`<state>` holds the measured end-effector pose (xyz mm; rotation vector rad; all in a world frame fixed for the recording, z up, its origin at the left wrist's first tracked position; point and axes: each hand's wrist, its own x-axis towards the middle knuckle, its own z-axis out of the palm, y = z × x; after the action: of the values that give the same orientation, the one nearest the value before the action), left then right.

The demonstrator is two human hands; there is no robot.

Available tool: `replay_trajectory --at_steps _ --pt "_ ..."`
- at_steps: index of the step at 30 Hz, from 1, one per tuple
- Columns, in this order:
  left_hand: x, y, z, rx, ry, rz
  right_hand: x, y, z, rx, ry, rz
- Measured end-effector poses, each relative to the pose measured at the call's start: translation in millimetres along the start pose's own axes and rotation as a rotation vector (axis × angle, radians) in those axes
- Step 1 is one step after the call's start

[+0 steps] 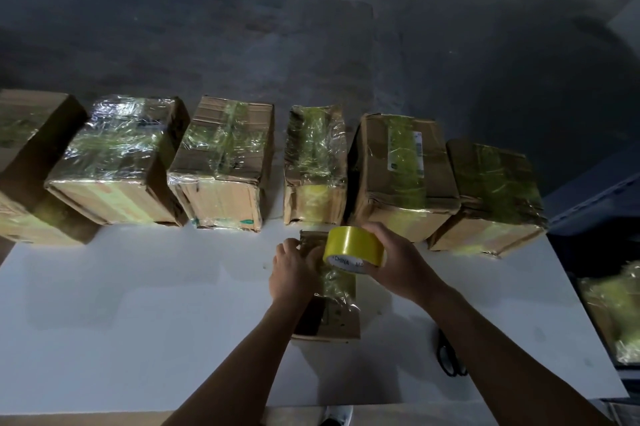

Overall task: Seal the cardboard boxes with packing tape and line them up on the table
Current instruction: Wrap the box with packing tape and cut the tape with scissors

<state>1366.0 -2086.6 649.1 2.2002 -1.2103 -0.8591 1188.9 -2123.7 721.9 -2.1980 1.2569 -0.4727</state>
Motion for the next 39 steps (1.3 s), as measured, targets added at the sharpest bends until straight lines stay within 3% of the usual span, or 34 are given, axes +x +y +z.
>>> replay_trajectory --at_steps 4,8,10,13,15,17,21,27,32,34,39 --pt "4 -7 -2 0.051 0.048 0.019 1 8 -22 -0.088 0.036 -0.065" --pt "3 -5 -2 0.08 0.044 0.052 -16 39 -34 -0.206 -0.009 0.002" --pt "2 -2 -2 0.168 0.156 0.191 -15 50 -23 -0.261 -0.015 0.014" --pt "7 -8 1 0.388 0.321 0.565 -10 57 -9 -0.341 -0.009 -0.017" --pt "7 -9 3 0.445 0.251 0.764 -8 60 -2 -0.398 0.001 -0.049" --pt "3 -8 2 0.483 0.13 0.809 -7 63 5 -0.423 -0.006 -0.054" --pt "-13 1 -4 0.553 0.106 0.783 -1 62 15 -0.421 -0.019 -0.049" --pt "-67 38 21 0.739 -0.216 0.356 -1 62 20 -0.277 -0.037 -0.014" --pt "-64 45 17 0.739 -0.255 0.27 0 57 20 -0.237 -0.03 0.001" --pt "-60 37 9 0.618 -0.241 0.259 3 49 22 -0.193 -0.012 -0.007" --pt "-47 12 -25 0.0 -0.2 0.303 20 18 24 0.003 0.091 -0.037"
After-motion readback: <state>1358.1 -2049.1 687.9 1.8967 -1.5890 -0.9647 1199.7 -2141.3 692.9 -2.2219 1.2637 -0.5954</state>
